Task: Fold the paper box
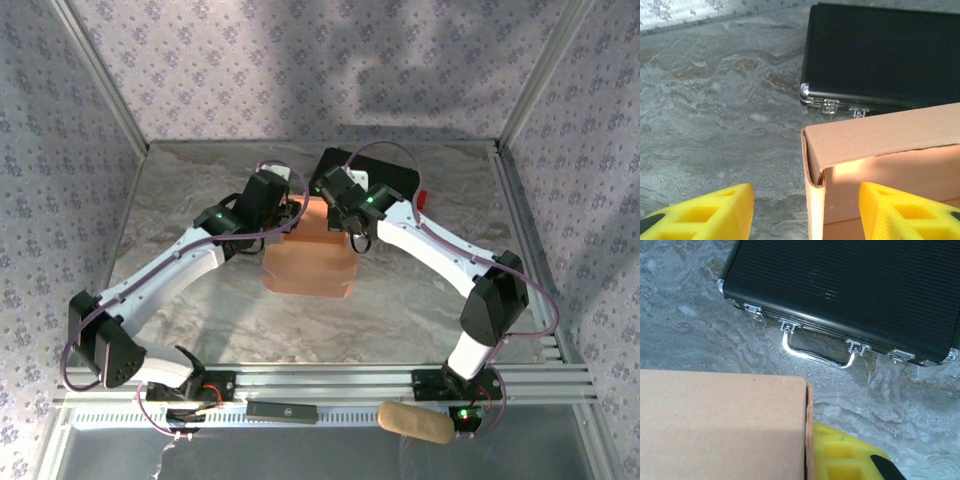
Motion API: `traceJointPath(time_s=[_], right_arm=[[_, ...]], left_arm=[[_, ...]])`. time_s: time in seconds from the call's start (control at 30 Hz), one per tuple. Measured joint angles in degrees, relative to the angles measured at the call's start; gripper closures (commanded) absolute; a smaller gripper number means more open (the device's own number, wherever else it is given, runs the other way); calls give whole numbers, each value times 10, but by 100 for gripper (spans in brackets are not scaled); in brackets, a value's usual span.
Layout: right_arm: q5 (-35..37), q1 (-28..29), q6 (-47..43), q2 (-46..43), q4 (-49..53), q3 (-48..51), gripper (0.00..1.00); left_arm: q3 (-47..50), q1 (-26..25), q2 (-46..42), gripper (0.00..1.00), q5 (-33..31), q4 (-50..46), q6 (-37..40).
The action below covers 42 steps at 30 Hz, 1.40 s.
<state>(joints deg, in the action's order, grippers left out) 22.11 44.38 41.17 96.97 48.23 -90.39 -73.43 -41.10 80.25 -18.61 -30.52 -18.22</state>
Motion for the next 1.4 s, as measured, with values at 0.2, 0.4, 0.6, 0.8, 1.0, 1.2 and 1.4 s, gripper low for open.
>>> traceJointPath(time_s=[0.2, 0.4, 0.6, 0.8, 1.0, 1.2, 1.4], right_arm=[[-6, -1, 0, 0, 1, -3, 100], [-12, -1, 0, 0, 0, -5, 100], [-20, -2, 4, 0, 1, -6, 100], [-25, -2, 16, 1, 1, -7, 100], [-24, -7, 31, 3, 5, -7, 100], [-35, -9, 59, 3, 2, -4, 100], [-55, -22, 104, 7, -9, 12, 100]], left_arm=[[0, 0, 10, 56, -12, 2, 11], [0, -4, 25, 76, -43, 8, 22], [0, -16, 54, 95, -75, 13, 29], [0, -31, 58, 100, -119, 27, 23], [-25, -63, 83, 61, -184, 7, 15], [-39, -95, 70, 45, -205, -41, -42], [-41, -138, -18, 41, -199, -98, -143]])
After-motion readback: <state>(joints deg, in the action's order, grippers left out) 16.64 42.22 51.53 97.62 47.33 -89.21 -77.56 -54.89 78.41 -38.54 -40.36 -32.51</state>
